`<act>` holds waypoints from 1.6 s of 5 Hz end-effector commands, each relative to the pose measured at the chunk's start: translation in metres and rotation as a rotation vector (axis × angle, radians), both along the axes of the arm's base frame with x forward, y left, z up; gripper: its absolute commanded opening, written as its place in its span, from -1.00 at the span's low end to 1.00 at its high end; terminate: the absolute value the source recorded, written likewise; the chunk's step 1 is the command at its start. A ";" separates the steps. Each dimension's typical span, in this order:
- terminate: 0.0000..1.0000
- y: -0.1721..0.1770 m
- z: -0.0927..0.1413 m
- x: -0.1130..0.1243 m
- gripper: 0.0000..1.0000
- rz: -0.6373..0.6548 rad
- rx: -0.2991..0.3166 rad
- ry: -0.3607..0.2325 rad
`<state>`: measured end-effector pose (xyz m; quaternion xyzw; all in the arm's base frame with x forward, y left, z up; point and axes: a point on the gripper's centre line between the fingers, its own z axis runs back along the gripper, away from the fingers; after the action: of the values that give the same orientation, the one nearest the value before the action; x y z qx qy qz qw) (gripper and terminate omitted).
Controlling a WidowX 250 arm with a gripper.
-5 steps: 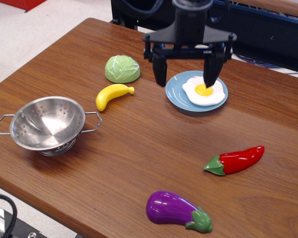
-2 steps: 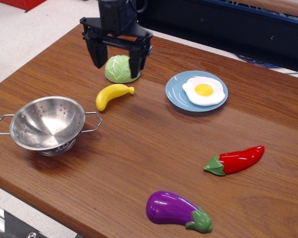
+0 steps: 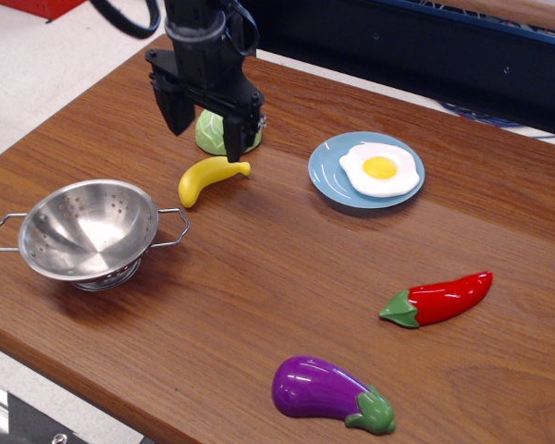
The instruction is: Put banana in colander
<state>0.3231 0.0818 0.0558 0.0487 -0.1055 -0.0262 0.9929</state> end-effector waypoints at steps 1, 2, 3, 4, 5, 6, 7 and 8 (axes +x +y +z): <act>-1.00 0.002 -0.006 0.021 1.00 0.009 0.068 -0.040; -1.00 0.001 -0.017 0.015 1.00 0.040 0.037 -0.024; -1.00 0.001 -0.021 0.010 1.00 0.007 -0.008 0.025; -1.00 0.000 -0.025 0.004 1.00 -0.016 -0.043 0.079; -1.00 0.001 -0.035 0.003 1.00 0.002 -0.046 0.136; -1.00 -0.001 -0.032 0.002 -1.00 0.044 -0.095 0.165; -1.00 -0.006 -0.034 0.000 -1.00 0.053 -0.095 0.141; -1.00 -0.017 -0.010 -0.007 -1.00 0.043 -0.159 0.119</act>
<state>0.3031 0.0619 0.0256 -0.0406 -0.0147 0.0039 0.9991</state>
